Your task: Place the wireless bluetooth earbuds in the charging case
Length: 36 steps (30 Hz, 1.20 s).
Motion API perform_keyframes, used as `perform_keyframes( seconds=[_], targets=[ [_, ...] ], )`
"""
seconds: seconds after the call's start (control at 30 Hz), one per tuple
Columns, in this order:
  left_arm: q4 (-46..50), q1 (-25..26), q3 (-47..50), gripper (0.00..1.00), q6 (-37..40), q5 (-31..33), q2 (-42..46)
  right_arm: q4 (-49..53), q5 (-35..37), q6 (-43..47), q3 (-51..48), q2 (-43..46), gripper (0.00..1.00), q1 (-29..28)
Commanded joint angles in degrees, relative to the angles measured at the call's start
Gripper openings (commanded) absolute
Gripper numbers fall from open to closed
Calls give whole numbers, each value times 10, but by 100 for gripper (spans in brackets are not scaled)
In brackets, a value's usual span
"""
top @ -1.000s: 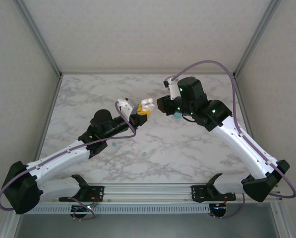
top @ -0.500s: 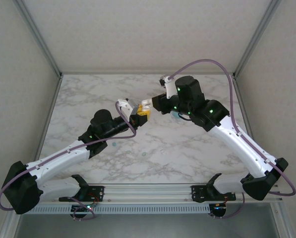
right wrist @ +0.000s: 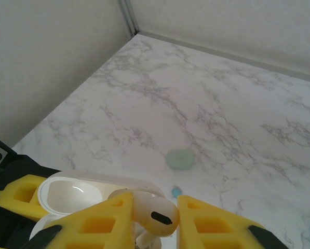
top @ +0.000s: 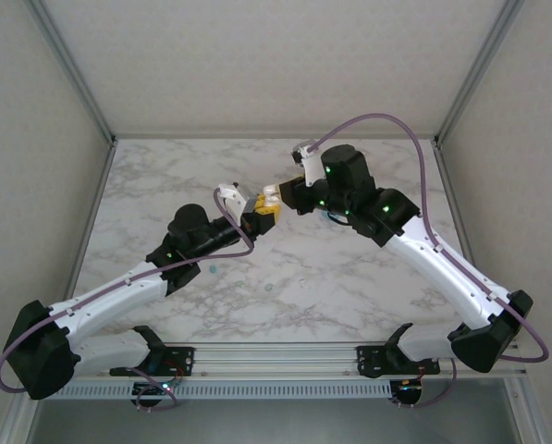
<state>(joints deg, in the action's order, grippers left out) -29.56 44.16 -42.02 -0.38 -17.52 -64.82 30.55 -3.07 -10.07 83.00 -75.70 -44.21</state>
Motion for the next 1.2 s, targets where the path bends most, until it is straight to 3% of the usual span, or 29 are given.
perform_keyframes(
  seconds=[0.0, 0.5, 1.17],
  targets=[
    [-41, 5, -13, 12, -14, -6, 17, -14, 5, 23, -18, 9, 24, -6],
    [-41, 5, -18, 12, -21, 6, 17, 0, -81, 47, -36, 21, 26, -6],
    [-53, 5, -12, 11, -13, 1, 15, 33, -99, 50, -7, 8, 35, -6]
  ],
)
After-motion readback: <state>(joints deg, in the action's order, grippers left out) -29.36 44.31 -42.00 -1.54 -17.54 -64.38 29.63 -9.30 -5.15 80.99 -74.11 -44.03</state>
